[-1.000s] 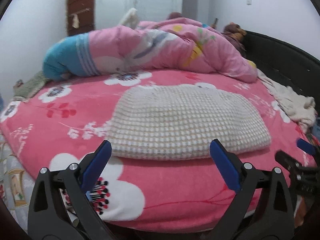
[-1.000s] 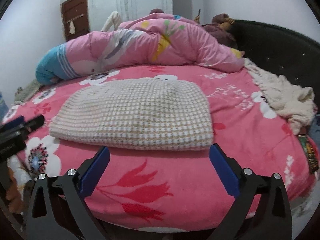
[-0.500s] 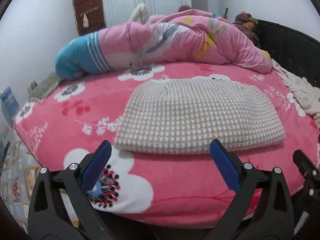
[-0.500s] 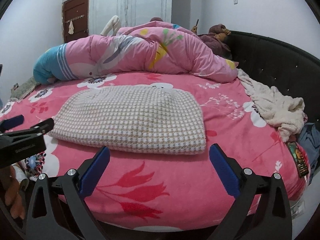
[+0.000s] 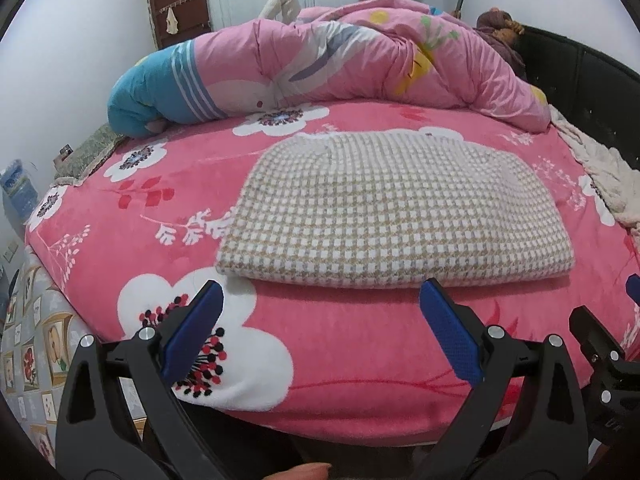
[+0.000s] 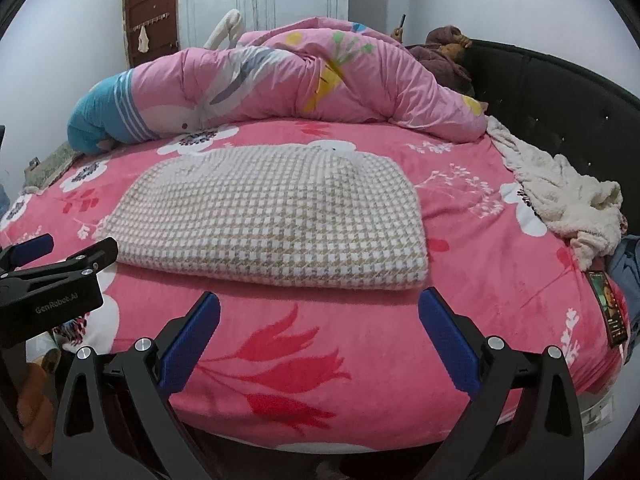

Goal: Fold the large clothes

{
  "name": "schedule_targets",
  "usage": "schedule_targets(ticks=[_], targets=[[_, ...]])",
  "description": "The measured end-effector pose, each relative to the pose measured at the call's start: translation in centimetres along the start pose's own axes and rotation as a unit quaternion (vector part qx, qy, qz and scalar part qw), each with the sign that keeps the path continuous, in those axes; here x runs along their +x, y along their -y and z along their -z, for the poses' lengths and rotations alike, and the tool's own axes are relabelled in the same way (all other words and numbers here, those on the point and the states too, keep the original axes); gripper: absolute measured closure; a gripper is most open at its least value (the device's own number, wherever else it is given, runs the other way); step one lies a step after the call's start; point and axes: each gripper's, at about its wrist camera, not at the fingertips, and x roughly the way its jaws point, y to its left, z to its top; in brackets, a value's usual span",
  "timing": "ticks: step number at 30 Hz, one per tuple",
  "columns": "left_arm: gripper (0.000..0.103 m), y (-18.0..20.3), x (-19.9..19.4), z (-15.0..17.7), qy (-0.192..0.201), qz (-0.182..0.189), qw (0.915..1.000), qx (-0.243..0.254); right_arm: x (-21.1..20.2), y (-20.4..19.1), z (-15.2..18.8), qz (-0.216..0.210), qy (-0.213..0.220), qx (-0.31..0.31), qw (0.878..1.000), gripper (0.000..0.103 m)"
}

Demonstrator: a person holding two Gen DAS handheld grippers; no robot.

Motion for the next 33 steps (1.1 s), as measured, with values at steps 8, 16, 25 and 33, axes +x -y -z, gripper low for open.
schedule_targets(ticks=[8, 16, 25, 33], targets=[[0.008, 0.1, 0.6, 0.2, -0.012, -0.005, 0.9999, -0.003, 0.5, 0.2, -0.1, 0.000, -0.007, 0.003, 1.000, 0.006], [0.008, -0.2, 0.8, 0.1, -0.015, -0.002, 0.9999, -0.005, 0.4, 0.0, -0.2, 0.003, -0.008, 0.000, 1.000, 0.006], [0.008, -0.6, 0.8, 0.3, -0.018, 0.001, 0.9998, -0.012, 0.5, 0.0, -0.3, 0.007, -0.013, 0.000, 1.000, 0.006], [0.008, -0.8, 0.8, 0.3, -0.020, 0.002, 0.9997, -0.014, 0.5, 0.1, -0.3, 0.008, -0.014, 0.002, 1.000, 0.006]])
